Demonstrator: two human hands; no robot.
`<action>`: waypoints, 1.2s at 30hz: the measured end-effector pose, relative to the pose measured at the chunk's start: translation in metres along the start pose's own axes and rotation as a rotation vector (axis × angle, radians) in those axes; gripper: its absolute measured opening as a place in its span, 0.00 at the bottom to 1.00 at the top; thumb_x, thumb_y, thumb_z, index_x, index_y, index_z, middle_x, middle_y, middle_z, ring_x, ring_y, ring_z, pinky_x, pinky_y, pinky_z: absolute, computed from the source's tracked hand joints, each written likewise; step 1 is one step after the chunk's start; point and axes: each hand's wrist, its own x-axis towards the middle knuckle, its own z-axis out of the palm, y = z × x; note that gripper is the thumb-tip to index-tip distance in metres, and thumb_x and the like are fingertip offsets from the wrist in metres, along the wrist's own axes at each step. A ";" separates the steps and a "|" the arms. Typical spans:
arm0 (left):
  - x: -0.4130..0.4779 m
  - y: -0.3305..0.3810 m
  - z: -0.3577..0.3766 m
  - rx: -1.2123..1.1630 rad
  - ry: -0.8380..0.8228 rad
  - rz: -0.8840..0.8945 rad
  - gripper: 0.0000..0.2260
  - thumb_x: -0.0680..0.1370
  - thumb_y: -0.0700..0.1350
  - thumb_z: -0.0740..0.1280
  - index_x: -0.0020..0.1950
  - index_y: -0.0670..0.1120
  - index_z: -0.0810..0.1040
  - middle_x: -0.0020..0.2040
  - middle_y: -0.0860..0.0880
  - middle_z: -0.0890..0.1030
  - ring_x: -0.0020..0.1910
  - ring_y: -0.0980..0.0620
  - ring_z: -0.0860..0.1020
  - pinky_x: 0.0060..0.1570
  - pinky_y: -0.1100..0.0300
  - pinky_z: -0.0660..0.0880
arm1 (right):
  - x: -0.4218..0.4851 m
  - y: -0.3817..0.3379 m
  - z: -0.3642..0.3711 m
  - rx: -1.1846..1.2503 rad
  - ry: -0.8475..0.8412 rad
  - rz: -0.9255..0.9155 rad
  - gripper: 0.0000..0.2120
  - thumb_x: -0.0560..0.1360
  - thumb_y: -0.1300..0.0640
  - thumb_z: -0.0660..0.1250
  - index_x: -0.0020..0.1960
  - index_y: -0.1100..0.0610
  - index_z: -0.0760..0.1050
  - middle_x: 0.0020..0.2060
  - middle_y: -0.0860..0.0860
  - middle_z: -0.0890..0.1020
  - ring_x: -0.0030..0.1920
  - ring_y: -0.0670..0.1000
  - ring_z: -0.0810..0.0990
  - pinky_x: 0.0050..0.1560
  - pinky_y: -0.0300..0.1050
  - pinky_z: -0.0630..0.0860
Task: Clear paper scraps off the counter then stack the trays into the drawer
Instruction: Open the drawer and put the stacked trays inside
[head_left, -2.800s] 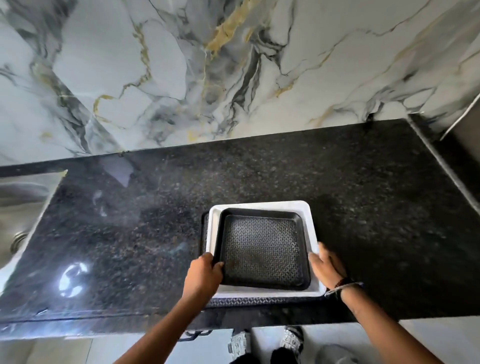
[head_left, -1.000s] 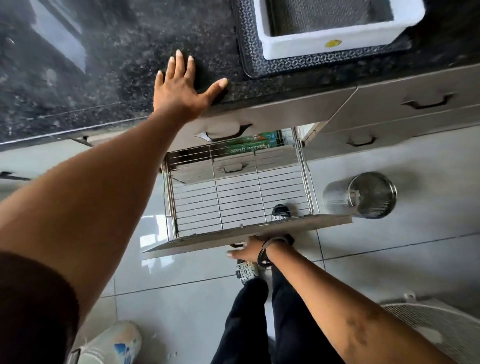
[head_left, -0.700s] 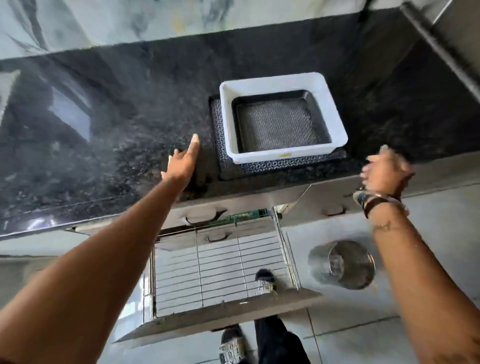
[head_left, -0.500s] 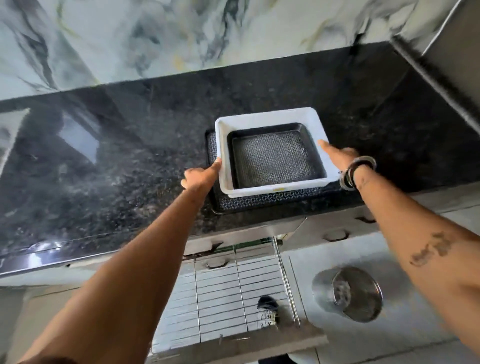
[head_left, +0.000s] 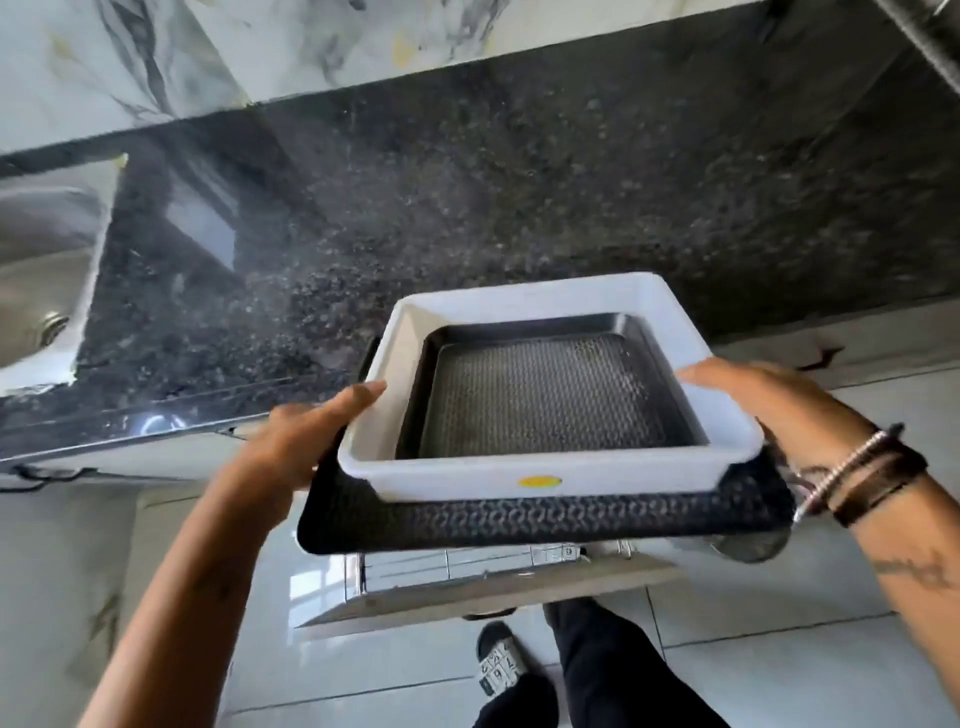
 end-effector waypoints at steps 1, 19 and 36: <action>-0.013 -0.025 -0.008 0.034 -0.021 -0.057 0.33 0.51 0.71 0.73 0.39 0.45 0.86 0.34 0.46 0.87 0.35 0.46 0.84 0.36 0.58 0.76 | -0.017 0.016 0.010 -0.027 -0.069 0.045 0.31 0.58 0.31 0.72 0.45 0.57 0.82 0.52 0.63 0.84 0.49 0.58 0.85 0.60 0.58 0.76; 0.256 -0.302 0.110 0.071 0.014 -0.267 0.33 0.64 0.57 0.78 0.57 0.35 0.75 0.50 0.42 0.76 0.46 0.45 0.75 0.46 0.56 0.72 | 0.236 0.257 0.205 -0.166 -0.150 0.266 0.21 0.58 0.44 0.80 0.43 0.55 0.79 0.41 0.50 0.80 0.36 0.48 0.77 0.36 0.40 0.71; 0.164 -0.299 0.129 0.149 0.755 -0.108 0.36 0.69 0.52 0.67 0.73 0.41 0.61 0.77 0.39 0.58 0.73 0.34 0.60 0.72 0.38 0.56 | 0.156 0.246 0.222 -0.701 0.535 -0.105 0.36 0.65 0.49 0.71 0.69 0.57 0.65 0.68 0.60 0.69 0.65 0.60 0.67 0.63 0.57 0.67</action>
